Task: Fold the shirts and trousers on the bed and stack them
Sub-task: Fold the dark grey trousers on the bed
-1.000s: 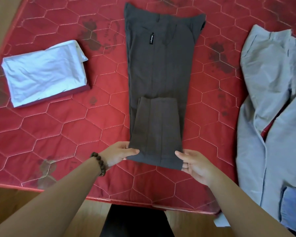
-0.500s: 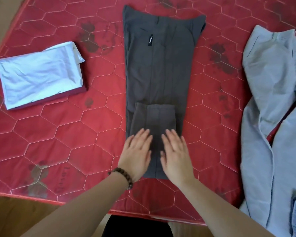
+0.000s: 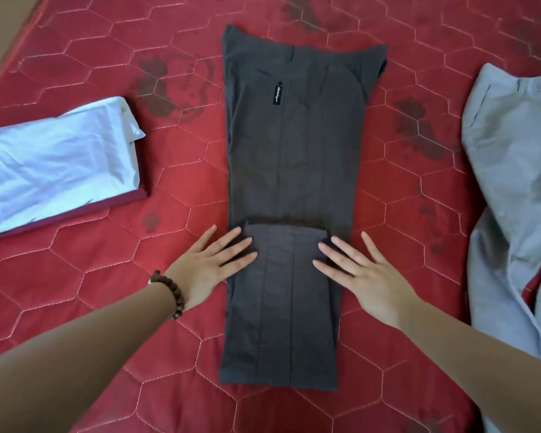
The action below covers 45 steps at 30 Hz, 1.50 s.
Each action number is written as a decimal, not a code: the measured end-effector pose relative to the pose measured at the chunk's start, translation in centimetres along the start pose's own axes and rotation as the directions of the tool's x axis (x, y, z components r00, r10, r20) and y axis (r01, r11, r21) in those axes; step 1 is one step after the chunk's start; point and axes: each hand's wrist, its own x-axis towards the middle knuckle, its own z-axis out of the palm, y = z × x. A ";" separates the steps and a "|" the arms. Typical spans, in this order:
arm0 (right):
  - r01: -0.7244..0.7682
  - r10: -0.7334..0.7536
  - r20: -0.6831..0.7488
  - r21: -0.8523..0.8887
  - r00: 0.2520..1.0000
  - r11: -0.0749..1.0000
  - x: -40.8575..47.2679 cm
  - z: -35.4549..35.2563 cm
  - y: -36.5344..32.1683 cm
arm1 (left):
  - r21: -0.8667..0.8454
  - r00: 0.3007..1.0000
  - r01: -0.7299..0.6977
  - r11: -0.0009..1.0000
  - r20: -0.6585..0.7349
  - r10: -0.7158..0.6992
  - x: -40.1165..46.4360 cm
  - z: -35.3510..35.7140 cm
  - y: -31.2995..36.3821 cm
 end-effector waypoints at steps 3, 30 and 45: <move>0.119 -0.119 0.051 -0.011 0.992 0.993 0.1 -0.5 0.2 | -0.006 0.986 -0.169 0.986 0.015 0.169 0.5 -0.5 -0.1; -0.437 0.590 0.481 0.870 0.649 -0.228 5.5 -5.3 -1.7 | -0.902 0.757 0.407 -0.142 0.420 -0.500 6.2 -6.7 0.0; -0.446 0.577 -0.174 0.472 0.798 0.760 9.2 -4.5 -4.2 | -0.369 0.842 0.395 0.841 -0.219 -0.492 8.9 -5.7 4.0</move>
